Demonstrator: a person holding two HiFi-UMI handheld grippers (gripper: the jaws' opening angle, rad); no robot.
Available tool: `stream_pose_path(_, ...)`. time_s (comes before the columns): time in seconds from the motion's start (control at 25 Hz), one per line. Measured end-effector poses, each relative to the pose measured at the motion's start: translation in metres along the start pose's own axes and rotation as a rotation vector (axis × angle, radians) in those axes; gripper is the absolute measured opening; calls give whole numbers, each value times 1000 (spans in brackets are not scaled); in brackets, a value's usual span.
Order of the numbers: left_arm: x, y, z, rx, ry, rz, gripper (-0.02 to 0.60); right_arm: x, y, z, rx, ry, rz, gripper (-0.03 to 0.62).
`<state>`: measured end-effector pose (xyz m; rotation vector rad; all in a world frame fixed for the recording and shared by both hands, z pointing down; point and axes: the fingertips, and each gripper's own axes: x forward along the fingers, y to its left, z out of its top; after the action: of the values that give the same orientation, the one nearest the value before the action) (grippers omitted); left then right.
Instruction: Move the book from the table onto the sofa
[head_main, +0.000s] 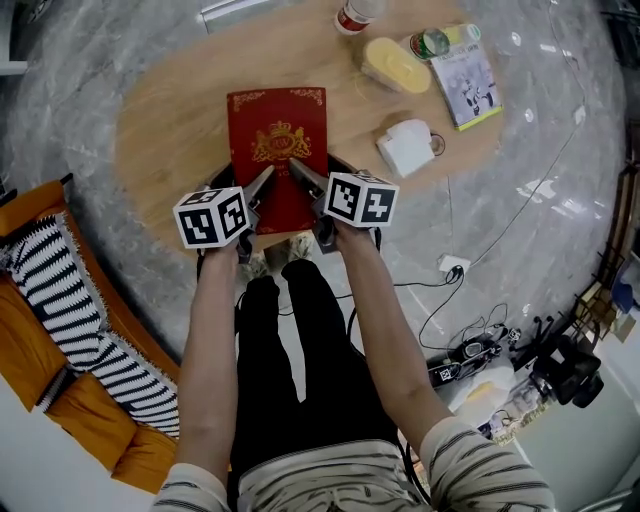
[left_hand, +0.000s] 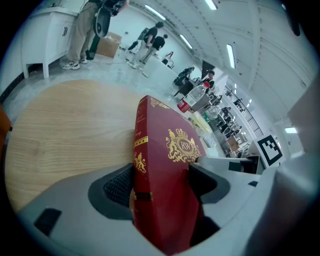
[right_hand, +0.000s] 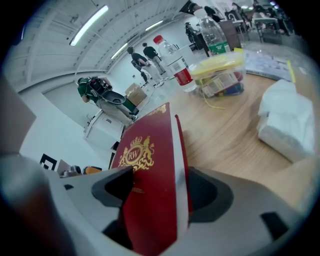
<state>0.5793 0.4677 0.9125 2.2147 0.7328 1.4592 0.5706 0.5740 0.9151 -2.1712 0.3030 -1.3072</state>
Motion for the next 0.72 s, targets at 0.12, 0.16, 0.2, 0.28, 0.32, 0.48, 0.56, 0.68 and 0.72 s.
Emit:
stream_pose_path(0.12, -15, -7, 0, 5, -23, 0, 341, -10, 14, 0, -23, -8, 0, 314)
stream_pose_path(0.16, -21, -8, 0, 1, -31, -1, 341, -14, 19, -1, -30, -10, -3, 314)
stream_pose_path(0.2, -27, -9, -1, -3, -37, -1, 341, -18, 24, -2, -37, -10, -2, 314)
stream_pose_path(0.28, -39, -12, -2, 0, -45, -1, 341, -25, 32, -5, -47, -9, 5, 314)
stream_pose_path(0.32, -44, -15, -1, 9, -49, 1, 339, -29, 36, -5, -49, -12, 9, 314)
stream_pose_path(0.48, -72, -31, 0, 25, -65, 8, 339, -53, 57, -6, -63, -26, 12, 316)
stream_pose_path(0.56, -89, -40, 2, 28, -80, 10, 339, -67, 71, -4, -81, -32, 14, 316)
stream_pose_path(0.68, -118, -54, 2, 32, -99, 13, 339, -91, 92, -6, -101, -35, 19, 314)
stream_pose_path(0.72, -128, -59, 2, 33, -104, 13, 339, -100, 100, -7, -106, -40, 20, 314)
